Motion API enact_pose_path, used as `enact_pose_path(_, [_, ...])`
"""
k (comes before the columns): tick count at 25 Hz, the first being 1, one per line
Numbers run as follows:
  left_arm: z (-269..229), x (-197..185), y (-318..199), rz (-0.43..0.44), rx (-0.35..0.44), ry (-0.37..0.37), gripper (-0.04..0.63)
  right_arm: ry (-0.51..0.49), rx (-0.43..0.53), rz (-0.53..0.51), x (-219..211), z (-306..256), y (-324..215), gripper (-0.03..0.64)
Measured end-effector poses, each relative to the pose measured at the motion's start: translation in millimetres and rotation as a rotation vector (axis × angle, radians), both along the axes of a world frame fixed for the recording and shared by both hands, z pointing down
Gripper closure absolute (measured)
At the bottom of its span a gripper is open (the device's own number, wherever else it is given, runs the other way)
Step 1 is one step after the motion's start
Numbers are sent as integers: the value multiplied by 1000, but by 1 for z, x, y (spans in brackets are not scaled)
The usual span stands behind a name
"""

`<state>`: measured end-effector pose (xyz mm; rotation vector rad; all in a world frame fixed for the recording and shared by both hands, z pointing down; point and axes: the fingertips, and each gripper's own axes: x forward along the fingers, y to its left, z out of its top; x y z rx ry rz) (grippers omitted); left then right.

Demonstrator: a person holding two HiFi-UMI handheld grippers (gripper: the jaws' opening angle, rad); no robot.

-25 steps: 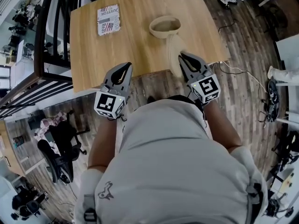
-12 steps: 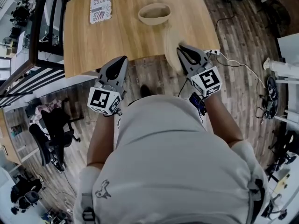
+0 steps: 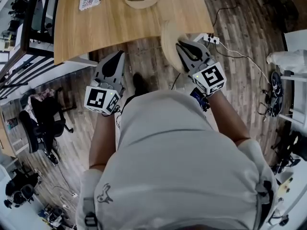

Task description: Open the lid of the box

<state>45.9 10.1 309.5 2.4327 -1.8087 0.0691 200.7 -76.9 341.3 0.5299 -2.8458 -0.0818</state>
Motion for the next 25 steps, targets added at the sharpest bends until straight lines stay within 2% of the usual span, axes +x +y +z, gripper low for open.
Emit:
enact_pose_path(6, [5, 55, 29, -19, -14, 21, 589, -4, -20, -33, 48, 7, 30, 581])
enact_pose_path(11, [6, 78, 58, -39, -23, 23, 589, -11, -21, -57, 71, 6, 59, 581])
enact_pose_path(18, [5, 84, 92, -35, -36, 16, 589, -20, -26, -52, 80, 2, 93, 581])
enact_pose_path(25, [7, 75, 122, 6, -47, 32, 588, -24, -34, -23, 65, -1, 129, 581])
